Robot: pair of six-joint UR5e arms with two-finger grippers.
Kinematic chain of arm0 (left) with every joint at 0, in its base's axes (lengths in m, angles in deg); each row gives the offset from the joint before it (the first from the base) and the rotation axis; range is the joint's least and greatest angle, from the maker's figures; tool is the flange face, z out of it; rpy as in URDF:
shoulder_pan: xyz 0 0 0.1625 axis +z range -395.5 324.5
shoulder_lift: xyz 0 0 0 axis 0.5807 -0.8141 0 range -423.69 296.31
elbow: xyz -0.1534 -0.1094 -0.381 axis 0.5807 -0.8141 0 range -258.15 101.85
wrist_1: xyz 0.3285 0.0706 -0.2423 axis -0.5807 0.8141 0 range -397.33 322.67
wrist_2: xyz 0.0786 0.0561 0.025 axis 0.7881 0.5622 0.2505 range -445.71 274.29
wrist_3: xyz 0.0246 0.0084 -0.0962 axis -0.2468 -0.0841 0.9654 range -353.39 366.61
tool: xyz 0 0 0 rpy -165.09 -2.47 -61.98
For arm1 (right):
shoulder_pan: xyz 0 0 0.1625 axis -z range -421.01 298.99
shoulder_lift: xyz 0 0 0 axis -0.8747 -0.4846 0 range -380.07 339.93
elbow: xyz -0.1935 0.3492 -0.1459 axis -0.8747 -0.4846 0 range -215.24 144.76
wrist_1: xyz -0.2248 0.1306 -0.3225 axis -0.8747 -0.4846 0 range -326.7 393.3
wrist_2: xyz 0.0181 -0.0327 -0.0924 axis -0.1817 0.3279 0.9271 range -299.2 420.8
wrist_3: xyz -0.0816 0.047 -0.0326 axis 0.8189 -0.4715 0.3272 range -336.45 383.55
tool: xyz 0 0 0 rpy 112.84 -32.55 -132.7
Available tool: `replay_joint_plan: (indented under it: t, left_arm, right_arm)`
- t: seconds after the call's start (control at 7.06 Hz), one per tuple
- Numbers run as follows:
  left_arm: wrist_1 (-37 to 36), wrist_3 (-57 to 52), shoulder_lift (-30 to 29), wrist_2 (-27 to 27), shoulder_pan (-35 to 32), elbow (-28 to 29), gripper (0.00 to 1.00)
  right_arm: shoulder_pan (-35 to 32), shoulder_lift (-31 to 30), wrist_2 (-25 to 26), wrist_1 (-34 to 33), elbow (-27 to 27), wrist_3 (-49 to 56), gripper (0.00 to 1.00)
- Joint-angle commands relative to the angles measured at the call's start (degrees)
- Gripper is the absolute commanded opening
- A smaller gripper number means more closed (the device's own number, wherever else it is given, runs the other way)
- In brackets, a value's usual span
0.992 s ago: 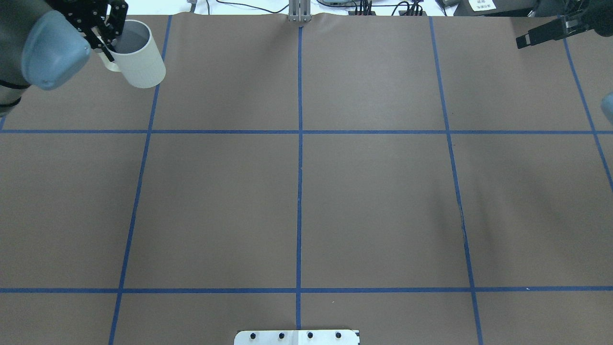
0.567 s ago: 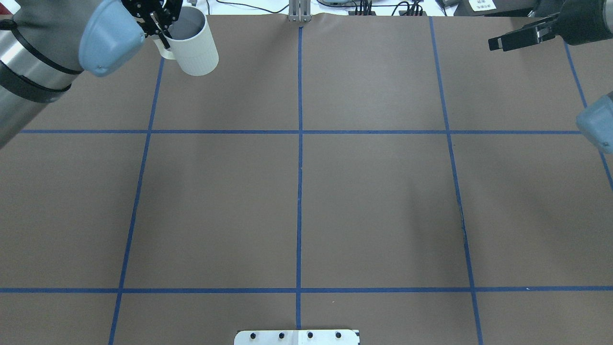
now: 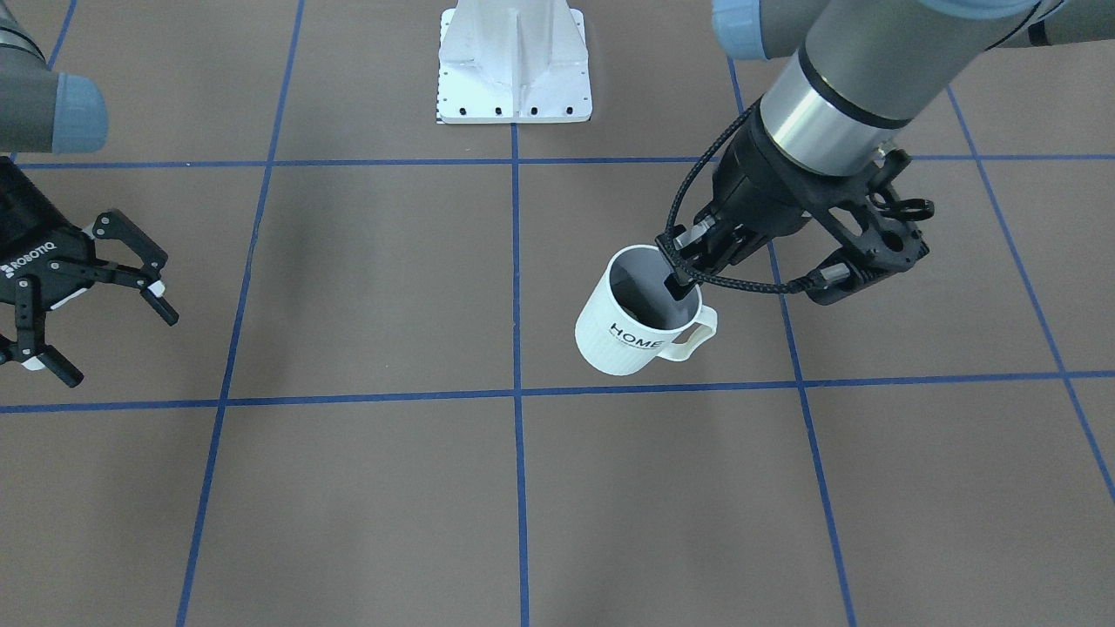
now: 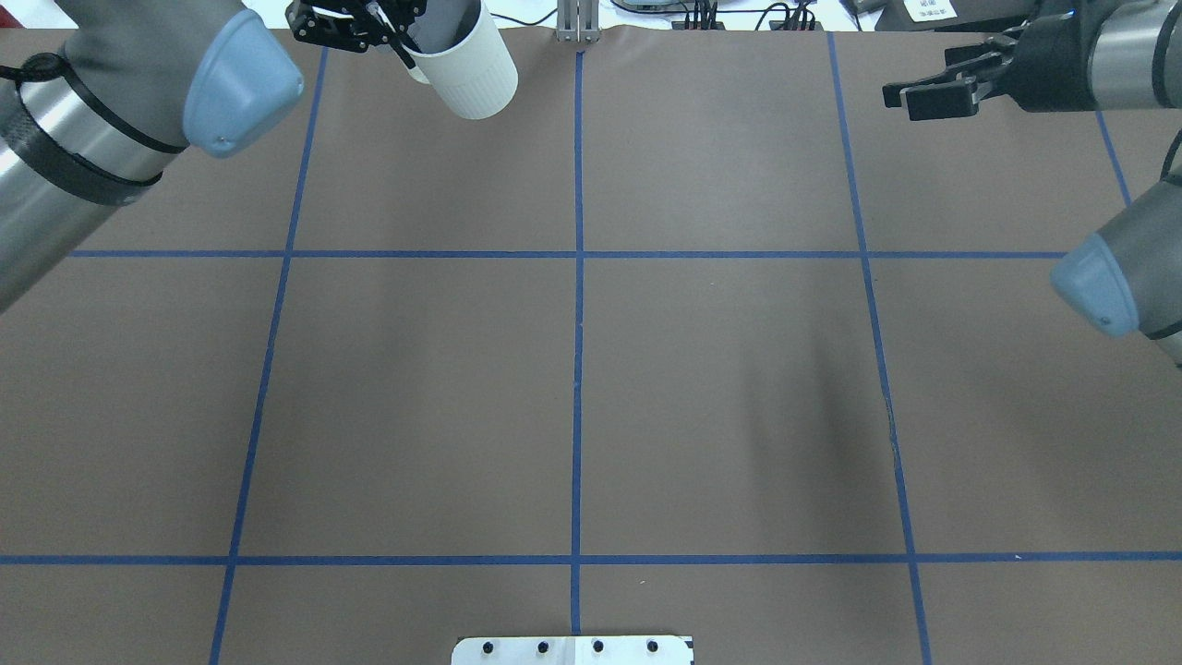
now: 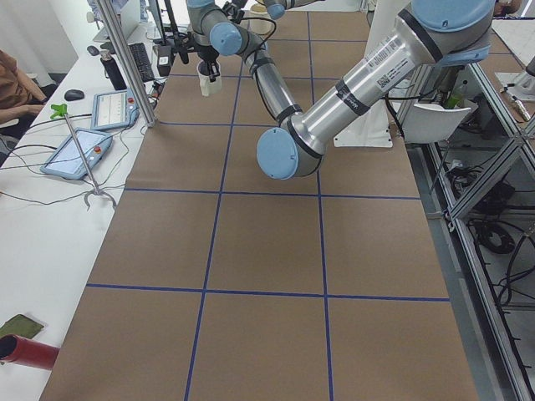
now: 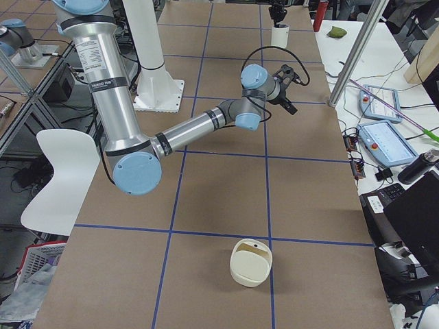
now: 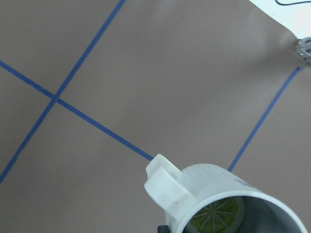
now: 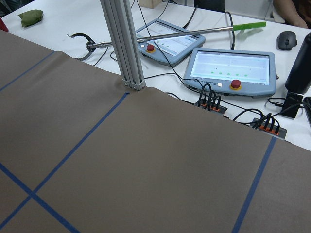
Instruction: Left arm hands cup to right arm to dump lemon
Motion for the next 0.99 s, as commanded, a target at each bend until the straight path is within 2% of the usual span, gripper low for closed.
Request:
replay_joint_plan:
  t: [0.0,0.14,0.42,0.57,0.85]
  left_arm:
    - [5.0,4.8,-1.1,-1.8,0.2,2.5,0.0]
    - [5.0,4.7,-1.8,-1.8,0.4,3.8,0.0]
    - [5.1,4.2,-5.6,-1.9,2.2,8.1,0.0]
    - [5.1,3.0,-7.1,-3.0,3.0,10.0,0.0]
    - [5.0,1.0,-7.4,-4.9,3.3,10.7,0.0]
  right_arm:
    - [5.3,0.0,3.8,14.8,-5.1,0.0,1.0]
    - [7.9,0.3,3.8,18.3,-6.0,0.0,1.0]
    - [13.7,4.0,4.0,18.5,-5.7,0.3,1.0]
    - [15.9,5.0,5.9,18.6,-5.9,0.7,0.99]
    - [17.8,5.9,6.8,18.6,-5.5,1.2,0.99]
